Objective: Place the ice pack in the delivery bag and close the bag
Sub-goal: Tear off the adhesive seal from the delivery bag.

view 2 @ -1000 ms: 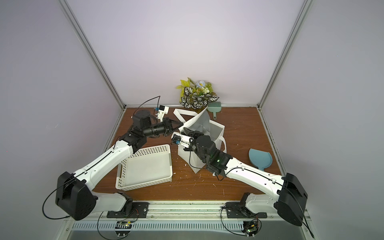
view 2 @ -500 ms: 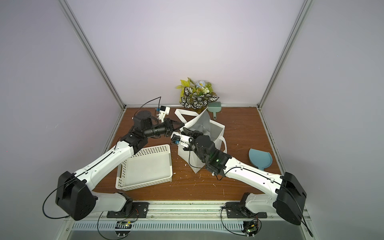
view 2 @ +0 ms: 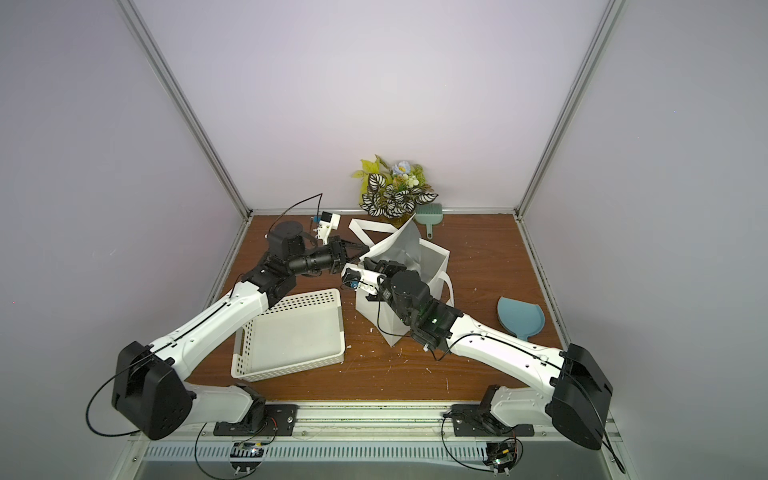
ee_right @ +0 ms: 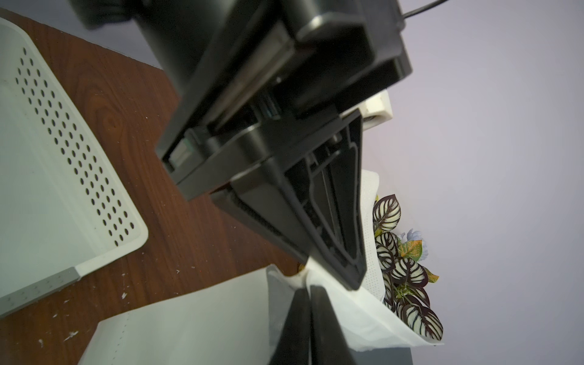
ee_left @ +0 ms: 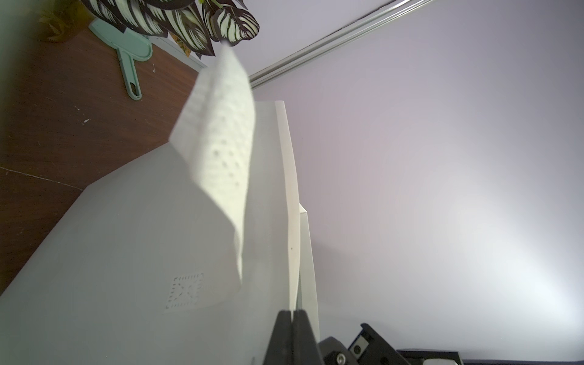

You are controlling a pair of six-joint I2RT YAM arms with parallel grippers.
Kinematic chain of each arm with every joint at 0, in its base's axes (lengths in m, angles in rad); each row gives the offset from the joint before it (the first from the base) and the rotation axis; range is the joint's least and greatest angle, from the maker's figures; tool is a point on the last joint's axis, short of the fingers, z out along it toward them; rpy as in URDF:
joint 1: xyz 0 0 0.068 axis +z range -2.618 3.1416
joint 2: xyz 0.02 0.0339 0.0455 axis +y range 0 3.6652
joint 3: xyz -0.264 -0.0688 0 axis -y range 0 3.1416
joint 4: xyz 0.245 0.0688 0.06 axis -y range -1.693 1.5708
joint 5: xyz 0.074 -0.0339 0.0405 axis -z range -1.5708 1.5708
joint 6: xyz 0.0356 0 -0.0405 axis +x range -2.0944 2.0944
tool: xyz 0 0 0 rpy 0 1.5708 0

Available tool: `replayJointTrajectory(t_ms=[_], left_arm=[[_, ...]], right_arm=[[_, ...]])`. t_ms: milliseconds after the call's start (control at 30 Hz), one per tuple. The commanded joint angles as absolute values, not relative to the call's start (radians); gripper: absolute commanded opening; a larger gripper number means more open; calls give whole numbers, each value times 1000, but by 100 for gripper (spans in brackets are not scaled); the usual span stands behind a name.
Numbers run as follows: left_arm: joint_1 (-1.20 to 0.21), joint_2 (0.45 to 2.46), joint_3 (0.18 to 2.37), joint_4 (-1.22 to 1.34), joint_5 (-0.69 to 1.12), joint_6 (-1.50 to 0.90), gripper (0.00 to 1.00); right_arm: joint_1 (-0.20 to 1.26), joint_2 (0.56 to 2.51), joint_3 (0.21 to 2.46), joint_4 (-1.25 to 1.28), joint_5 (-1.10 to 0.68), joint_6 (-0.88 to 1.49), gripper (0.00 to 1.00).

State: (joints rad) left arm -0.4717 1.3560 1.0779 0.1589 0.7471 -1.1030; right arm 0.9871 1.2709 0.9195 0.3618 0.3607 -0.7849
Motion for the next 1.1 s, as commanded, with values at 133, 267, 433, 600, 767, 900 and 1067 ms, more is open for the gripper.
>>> replayJointTrajectory(t_ms=[133,267,433,600,767,900,1067], left_arm=[[-483,1378,1108,131,746,-1058,0],[-477,1381,1118,109,743,-1042,0],[-456,1373,1124,84,744,-1025,0],[-444,1364,1133,56,742,-1005,0],[-436,1364,1154,17,737,-974,0],[-433,1365,1161,2,738,-960,0],[-424,1365,1171,-19,740,-938,0]], right_arm=[[993,1232,937,414,371,-744,0],[987,1223,937,422,430,-725,0],[951,1202,942,416,490,-680,0],[896,1181,959,402,516,-622,0],[797,1190,990,383,588,-587,0],[672,1189,1011,360,604,-535,0],[539,1212,1039,382,653,-533,0]])
